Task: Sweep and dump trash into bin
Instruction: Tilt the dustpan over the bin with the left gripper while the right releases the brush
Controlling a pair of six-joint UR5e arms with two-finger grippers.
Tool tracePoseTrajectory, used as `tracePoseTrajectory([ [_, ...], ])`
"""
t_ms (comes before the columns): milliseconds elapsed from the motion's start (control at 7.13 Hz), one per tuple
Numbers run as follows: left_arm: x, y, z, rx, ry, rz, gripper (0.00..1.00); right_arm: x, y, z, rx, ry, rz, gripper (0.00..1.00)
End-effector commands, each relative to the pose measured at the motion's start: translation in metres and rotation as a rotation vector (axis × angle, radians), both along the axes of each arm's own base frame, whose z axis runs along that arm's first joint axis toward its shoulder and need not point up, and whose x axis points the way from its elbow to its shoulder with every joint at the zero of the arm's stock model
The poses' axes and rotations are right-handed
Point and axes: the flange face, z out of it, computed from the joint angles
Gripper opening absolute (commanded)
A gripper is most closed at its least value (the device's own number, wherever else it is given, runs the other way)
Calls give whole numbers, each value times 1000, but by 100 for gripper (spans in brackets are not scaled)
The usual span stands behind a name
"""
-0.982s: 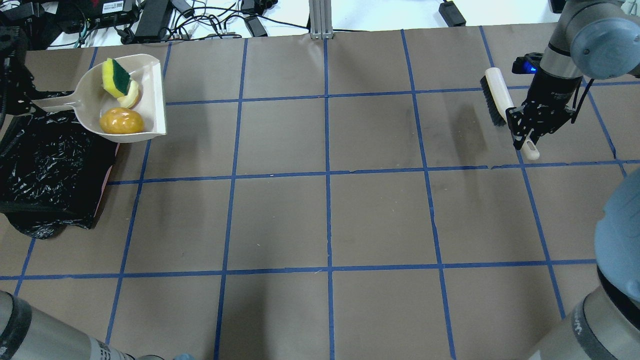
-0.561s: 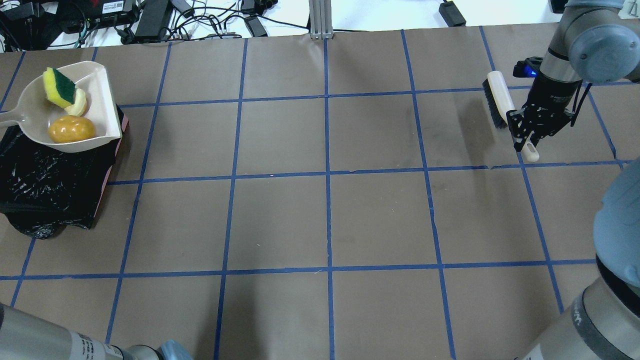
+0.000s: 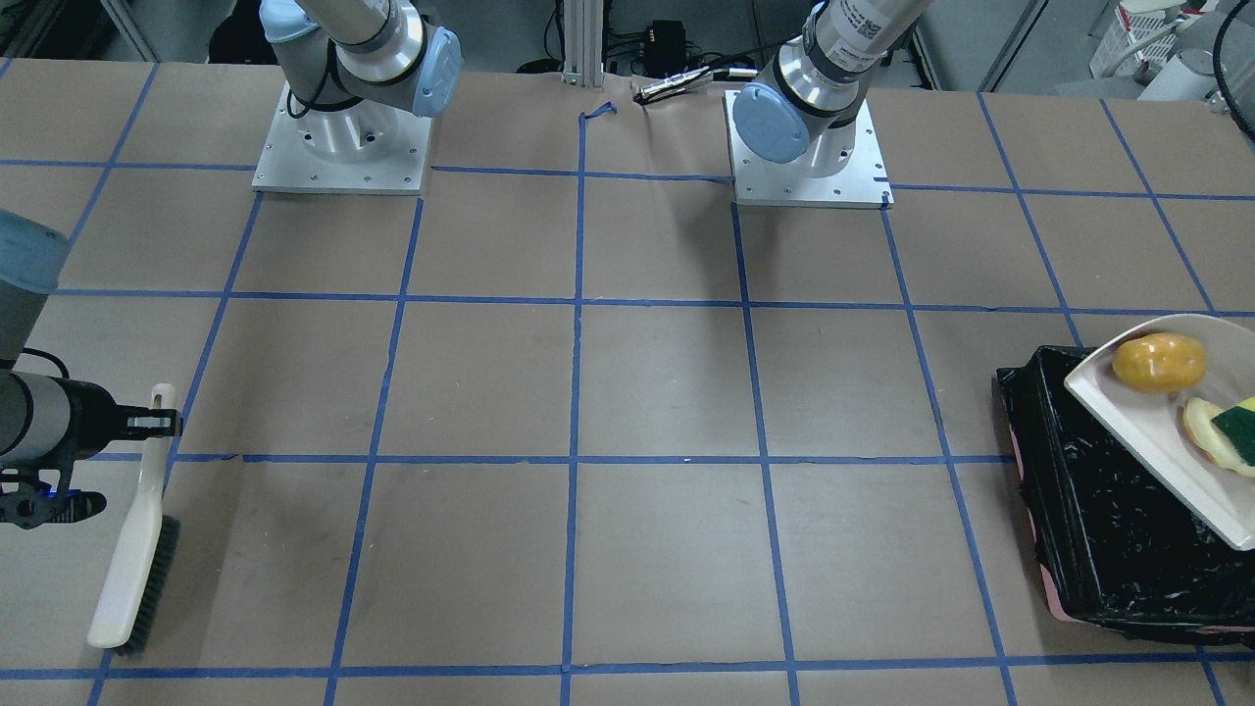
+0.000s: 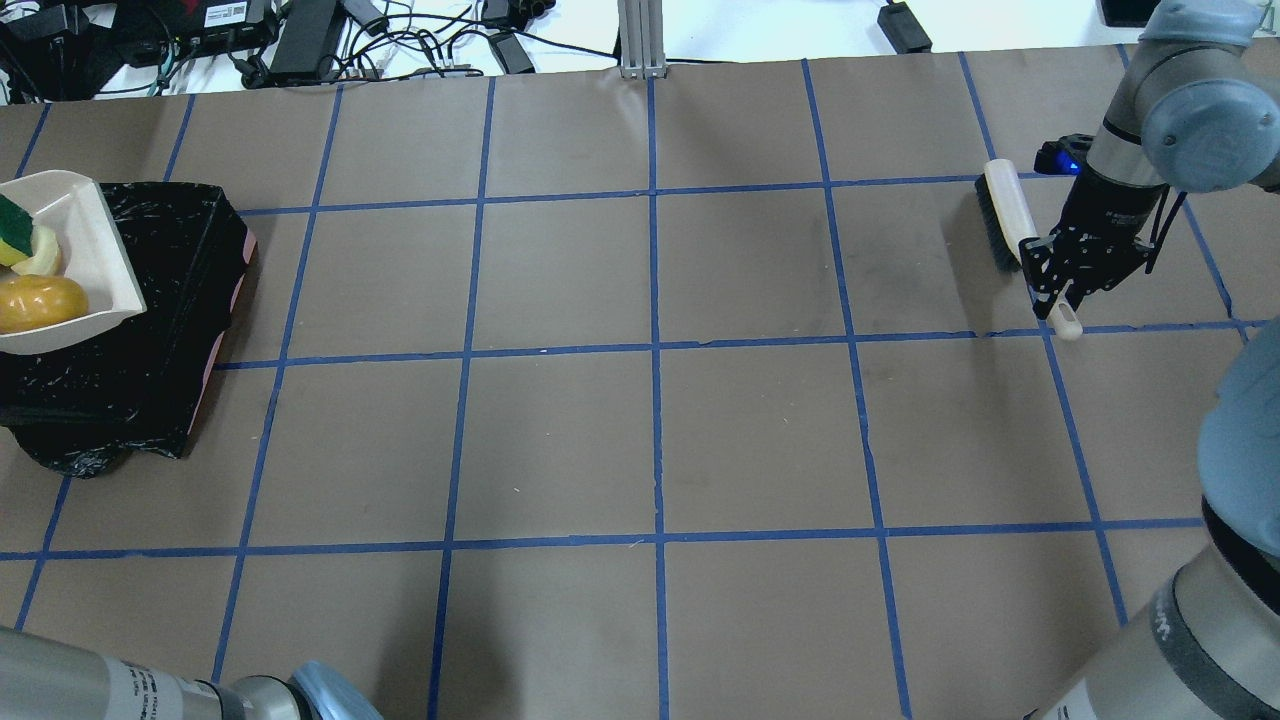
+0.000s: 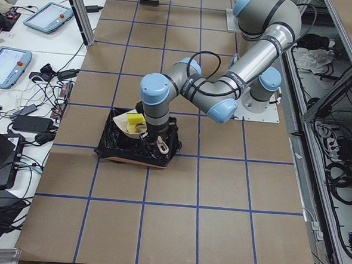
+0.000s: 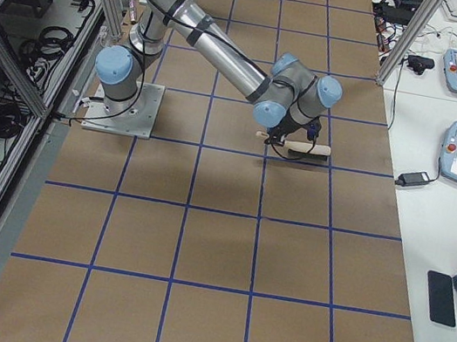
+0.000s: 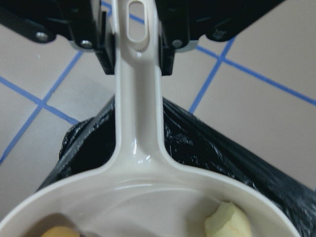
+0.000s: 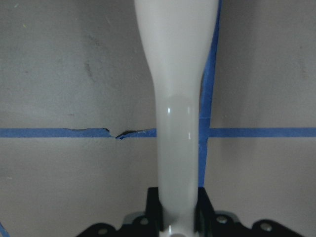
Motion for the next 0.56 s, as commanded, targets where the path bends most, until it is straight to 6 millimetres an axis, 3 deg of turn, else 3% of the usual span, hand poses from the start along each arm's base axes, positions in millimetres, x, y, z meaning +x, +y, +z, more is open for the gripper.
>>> tracePoseTrajectory([
  [0,15,16,-4,15,-1,55,0,0,1,-4,7,-4,4,0],
  [140,19,16,-14,28,12,59,0,0,0,-4,3,-5,4,0],
  [280,26,21,-21,56,-6,68,0,0,0,-3,1,-3,5,13],
  [421,30,22,-22,74,-35,69,0,0,0,-1,-2,-2,8,68],
])
